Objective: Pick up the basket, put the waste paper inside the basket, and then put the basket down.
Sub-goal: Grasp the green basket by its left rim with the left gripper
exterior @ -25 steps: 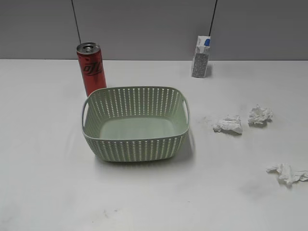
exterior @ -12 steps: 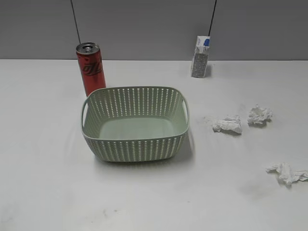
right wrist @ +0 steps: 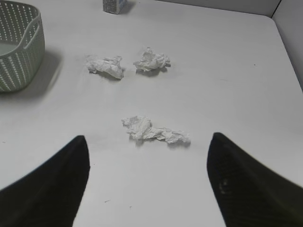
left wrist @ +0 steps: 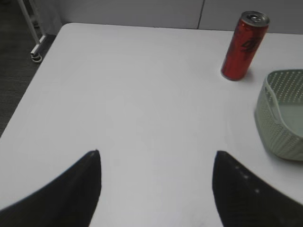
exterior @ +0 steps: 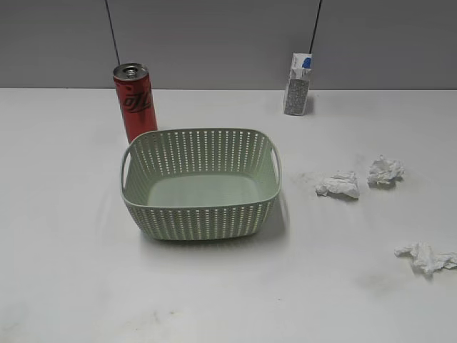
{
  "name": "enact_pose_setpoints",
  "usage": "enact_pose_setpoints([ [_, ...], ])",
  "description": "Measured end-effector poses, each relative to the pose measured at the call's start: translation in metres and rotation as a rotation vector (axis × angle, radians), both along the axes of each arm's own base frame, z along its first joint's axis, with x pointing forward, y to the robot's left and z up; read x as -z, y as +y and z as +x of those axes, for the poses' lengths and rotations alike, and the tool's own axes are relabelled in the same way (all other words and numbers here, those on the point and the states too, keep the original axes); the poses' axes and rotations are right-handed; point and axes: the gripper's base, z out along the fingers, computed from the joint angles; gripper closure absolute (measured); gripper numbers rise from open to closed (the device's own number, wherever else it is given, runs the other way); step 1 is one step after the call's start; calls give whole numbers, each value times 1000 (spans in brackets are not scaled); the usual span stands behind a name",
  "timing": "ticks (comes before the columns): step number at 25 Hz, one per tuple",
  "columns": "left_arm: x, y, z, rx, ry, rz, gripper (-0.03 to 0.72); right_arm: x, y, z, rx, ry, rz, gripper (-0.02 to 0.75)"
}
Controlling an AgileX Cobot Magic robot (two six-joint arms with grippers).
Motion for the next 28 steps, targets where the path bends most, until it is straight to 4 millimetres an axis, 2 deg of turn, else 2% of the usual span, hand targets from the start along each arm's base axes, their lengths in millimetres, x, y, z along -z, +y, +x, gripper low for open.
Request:
enact_pose_setpoints([
  [7,-29,-18,52,165,98,15,133,0,0,0,0,-1,0,153],
  [11,-37,-47,99,285,182,41,133,0,0,0,0,-1,0,153],
  [14,-34,-76,138,349,277,62,133,0,0,0,0,-1,0,153],
  [19,0,-127,209,391,520,85,133,0,0,0,0,-1,0,153],
  [23,37,-154,255,318,665,51,133,0,0,0,0,-1,0,153],
  [25,59,-164,273,273,727,34,133,0,0,0,0,-1,0,153],
  [28,87,-173,289,218,803,15,133,0,0,0,0,-1,0,153],
])
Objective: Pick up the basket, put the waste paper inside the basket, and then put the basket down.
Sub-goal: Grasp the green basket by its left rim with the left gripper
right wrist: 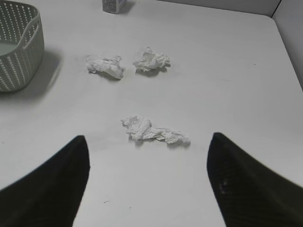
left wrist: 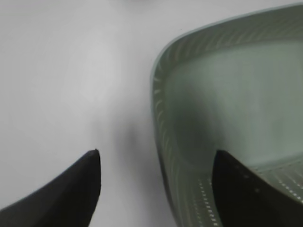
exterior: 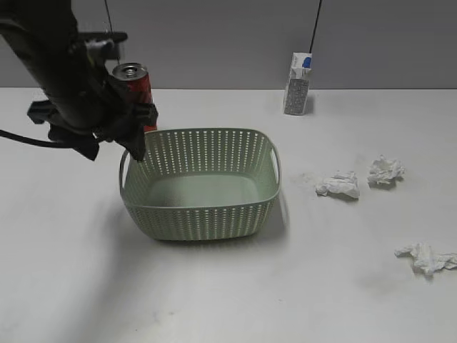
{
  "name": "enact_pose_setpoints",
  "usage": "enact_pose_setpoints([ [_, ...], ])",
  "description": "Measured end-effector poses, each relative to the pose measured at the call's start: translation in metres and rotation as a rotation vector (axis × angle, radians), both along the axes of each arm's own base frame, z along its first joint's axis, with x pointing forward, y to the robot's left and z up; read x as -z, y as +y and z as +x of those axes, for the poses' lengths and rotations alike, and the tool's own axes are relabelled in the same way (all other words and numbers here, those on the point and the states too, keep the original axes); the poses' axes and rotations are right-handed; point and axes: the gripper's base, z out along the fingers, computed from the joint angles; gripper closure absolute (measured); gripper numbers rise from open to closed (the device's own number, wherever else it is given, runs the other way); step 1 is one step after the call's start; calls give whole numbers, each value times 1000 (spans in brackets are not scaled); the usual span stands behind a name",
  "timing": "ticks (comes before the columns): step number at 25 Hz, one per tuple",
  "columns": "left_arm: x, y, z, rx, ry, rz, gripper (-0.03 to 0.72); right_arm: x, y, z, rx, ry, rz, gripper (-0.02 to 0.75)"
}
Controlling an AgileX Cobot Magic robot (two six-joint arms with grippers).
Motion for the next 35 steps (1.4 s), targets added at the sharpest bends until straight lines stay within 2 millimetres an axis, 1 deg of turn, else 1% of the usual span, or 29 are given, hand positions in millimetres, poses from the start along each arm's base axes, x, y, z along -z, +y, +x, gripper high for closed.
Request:
enact_pose_setpoints([
  [3,29,-4,8,-33,71,27,133,0,0,0,0,0,0,153],
  [5,42,-6,11,-46,95,37,133,0,0,0,0,0,0,153],
  [7,51,-7,14,-53,103,39,138,0,0,0,0,0,0,153],
  [9,56,-8,16,-57,99,37,160,0,0,0,0,0,0,153],
  [12,57,-10,19,-62,75,24,241,0,0,0,0,0,0,153],
  [16,57,-11,21,-67,52,12,426,0,0,0,0,0,0,153],
  [18,57,-11,21,-68,47,9,487,0,0,0,0,0,0,153],
  [21,57,-11,22,-68,45,8,509,0,0,0,0,0,0,153],
  [27,60,-11,22,-68,52,12,511,0,0,0,0,0,0,153],
  [32,68,-13,21,-81,92,8,515,0,0,0,0,0,0,153],
  [35,70,-13,21,-85,101,7,543,0,0,0,0,0,1,153],
])
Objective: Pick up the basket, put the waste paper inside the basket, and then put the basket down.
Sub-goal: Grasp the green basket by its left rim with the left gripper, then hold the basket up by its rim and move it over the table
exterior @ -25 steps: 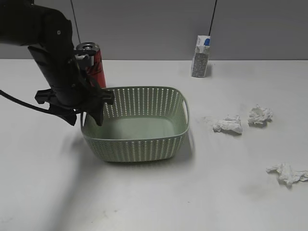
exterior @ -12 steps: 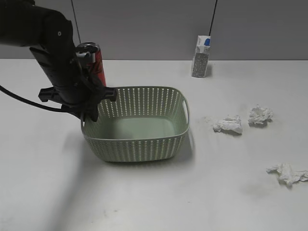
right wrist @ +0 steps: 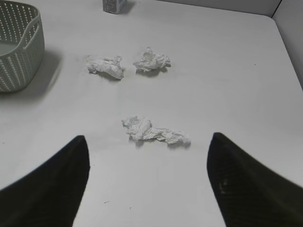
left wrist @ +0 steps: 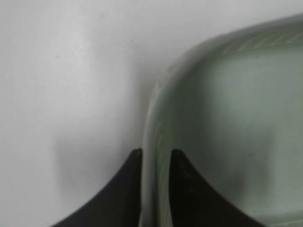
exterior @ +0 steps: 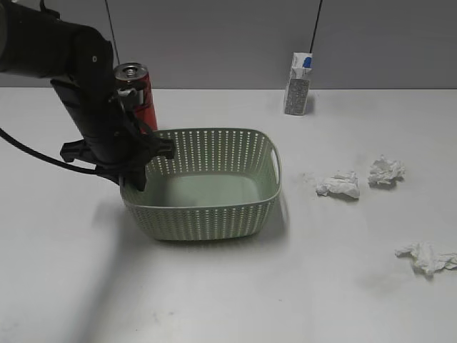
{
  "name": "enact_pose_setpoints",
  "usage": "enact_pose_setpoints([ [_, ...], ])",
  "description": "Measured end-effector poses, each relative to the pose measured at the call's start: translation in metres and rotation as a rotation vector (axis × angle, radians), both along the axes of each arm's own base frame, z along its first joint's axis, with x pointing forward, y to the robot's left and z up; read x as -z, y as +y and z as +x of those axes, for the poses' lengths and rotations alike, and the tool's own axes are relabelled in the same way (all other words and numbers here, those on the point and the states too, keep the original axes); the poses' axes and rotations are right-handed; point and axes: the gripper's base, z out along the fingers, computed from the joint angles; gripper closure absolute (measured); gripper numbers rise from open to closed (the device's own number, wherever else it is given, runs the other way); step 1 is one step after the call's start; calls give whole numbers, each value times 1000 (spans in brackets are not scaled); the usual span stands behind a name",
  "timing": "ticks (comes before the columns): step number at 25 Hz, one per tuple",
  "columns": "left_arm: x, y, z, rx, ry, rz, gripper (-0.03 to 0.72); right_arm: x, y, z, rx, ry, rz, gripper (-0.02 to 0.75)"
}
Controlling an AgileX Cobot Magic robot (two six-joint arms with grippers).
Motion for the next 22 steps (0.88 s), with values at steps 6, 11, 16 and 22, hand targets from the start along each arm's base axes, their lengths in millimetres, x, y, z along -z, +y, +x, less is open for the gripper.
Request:
enact_pose_setpoints([
  [6,-6,7,3,-16,-15,-1,688,0,0,0,1,-1,2,153],
  [11,-33,14,1,20,-102,25,688,0,1,8,-3,47,11,153],
  [16,-61,21,-3,49,-188,46,688,-14,8,36,-44,129,53,153],
  [22,-63,22,-4,49,-180,49,688,-22,15,103,-60,325,90,153],
])
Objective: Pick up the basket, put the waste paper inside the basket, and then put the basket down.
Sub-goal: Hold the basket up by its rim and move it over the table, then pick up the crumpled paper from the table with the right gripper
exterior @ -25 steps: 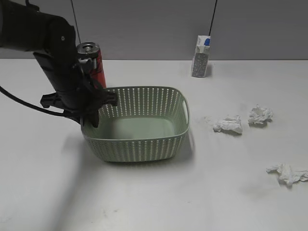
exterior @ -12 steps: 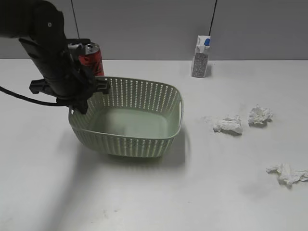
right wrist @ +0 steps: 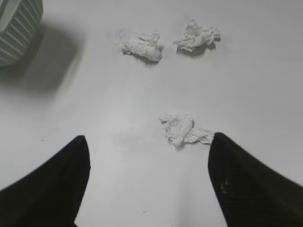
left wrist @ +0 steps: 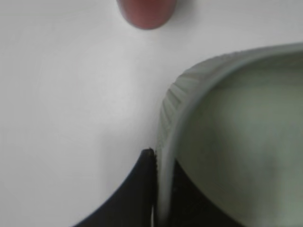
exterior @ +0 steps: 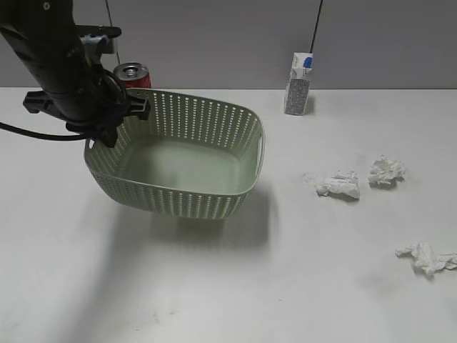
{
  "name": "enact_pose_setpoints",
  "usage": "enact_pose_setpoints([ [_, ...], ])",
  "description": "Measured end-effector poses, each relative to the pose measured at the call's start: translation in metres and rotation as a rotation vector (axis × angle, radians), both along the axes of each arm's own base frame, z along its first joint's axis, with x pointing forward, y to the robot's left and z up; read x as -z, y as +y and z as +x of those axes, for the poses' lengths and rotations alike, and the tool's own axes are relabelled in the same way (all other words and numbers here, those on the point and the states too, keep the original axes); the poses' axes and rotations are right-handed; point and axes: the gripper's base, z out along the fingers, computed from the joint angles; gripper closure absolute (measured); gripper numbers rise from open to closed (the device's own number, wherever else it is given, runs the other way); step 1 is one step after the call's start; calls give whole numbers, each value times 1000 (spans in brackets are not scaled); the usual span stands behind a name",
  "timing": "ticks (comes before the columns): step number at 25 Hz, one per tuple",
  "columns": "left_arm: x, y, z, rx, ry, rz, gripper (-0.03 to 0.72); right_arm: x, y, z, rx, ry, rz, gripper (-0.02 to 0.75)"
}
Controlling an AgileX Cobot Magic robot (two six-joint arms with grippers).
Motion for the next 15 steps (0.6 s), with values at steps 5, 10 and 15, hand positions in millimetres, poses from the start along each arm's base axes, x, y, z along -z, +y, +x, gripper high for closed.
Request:
enact_pose_setpoints([
  [5,0,0,1,3,-6,4,688,5,5,67,8,192,24,153],
  [10,0,0,1,3,-9,4,688,34,19,137,-19,380,18,153],
  [15,0,0,1,3,-9,4,688,65,57,190,-46,454,-26,153],
])
